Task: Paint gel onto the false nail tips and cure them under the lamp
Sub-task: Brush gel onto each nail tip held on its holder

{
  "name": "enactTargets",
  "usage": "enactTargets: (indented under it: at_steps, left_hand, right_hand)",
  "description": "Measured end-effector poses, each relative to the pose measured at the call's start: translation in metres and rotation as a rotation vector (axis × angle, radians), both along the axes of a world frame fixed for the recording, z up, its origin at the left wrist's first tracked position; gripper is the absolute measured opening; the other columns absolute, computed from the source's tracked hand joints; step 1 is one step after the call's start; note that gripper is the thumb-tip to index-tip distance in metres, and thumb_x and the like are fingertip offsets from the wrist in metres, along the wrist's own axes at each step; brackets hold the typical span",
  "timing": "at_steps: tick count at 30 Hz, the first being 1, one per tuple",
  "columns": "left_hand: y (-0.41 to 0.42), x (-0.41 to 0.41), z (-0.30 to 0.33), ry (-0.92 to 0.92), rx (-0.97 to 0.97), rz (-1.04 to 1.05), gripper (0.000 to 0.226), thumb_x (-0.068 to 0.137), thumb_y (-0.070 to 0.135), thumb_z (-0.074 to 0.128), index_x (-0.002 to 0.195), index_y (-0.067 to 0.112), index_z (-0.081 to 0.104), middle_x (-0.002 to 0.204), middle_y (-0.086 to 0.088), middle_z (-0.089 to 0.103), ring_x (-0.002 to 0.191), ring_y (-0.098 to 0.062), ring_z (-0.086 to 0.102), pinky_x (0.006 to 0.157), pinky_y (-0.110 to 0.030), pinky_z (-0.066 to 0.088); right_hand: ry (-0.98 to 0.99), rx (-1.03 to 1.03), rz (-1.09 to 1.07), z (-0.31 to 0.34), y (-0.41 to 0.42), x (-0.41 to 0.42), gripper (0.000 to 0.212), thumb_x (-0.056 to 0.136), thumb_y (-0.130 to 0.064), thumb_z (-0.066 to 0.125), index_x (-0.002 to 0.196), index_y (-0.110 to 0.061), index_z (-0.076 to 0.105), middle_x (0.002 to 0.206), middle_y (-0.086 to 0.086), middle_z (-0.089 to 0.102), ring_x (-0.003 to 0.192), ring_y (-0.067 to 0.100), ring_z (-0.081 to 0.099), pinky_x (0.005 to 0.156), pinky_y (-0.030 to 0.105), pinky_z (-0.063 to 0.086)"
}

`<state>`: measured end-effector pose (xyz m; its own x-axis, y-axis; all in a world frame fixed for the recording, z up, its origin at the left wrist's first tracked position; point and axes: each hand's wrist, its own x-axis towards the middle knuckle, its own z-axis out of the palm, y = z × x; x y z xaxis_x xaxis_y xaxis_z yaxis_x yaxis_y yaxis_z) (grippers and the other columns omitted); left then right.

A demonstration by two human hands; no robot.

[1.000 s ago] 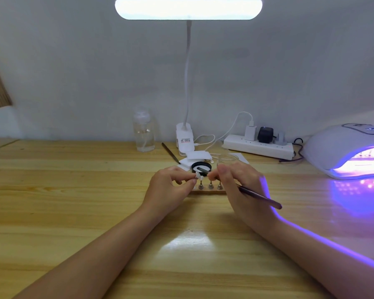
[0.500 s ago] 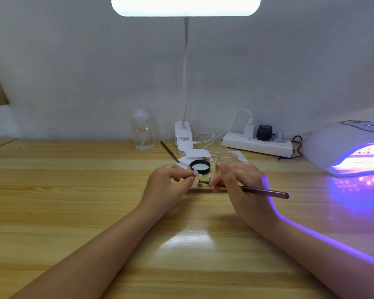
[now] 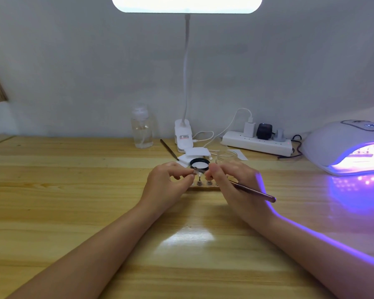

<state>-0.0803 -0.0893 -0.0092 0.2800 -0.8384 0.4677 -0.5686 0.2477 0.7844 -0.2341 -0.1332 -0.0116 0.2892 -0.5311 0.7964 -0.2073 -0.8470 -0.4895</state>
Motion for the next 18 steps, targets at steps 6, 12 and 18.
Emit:
enactTargets:
  at_steps: [6, 12, 18]
  left_hand:
    - [-0.0002, -0.0006, 0.0004, 0.004, -0.006, 0.011, 0.018, 0.077, 0.006, 0.069, 0.083, 0.023, 0.073, 0.071, 0.010, 0.062, 0.075, -0.015, 0.056, 0.078, -0.032, 0.045]
    - [-0.0003, 0.0001, -0.0001, -0.017, -0.001, 0.010, 0.016, 0.077, 0.008, 0.068, 0.087, 0.019, 0.074, 0.072, 0.013, 0.061, 0.075, -0.013, 0.055, 0.078, -0.030, 0.044]
    - [-0.0018, 0.0011, -0.0012, -0.020, -0.018, 0.002, 0.017, 0.078, 0.008, 0.068, 0.086, 0.022, 0.073, 0.072, 0.015, 0.061, 0.073, -0.006, 0.055, 0.078, -0.027, 0.044]
  right_hand:
    - [-0.043, 0.015, 0.013, 0.0027, 0.0015, 0.0004, 0.035, 0.089, -0.040, 0.044, 0.071, -0.022, 0.068, 0.065, -0.006, 0.067, 0.064, 0.007, 0.060, 0.064, 0.024, 0.045]
    - [-0.093, 0.175, 0.116, 0.0030, 0.0047, 0.0002, 0.037, 0.087, -0.044, 0.043, 0.061, -0.029, 0.065, 0.059, -0.006, 0.065, 0.059, 0.004, 0.064, 0.061, 0.024, 0.052]
    - [-0.001, 0.099, 0.018, 0.0036, 0.0019, -0.0001, 0.032, 0.090, -0.041, 0.049, 0.072, -0.023, 0.069, 0.069, -0.009, 0.067, 0.072, 0.001, 0.060, 0.068, 0.021, 0.047]
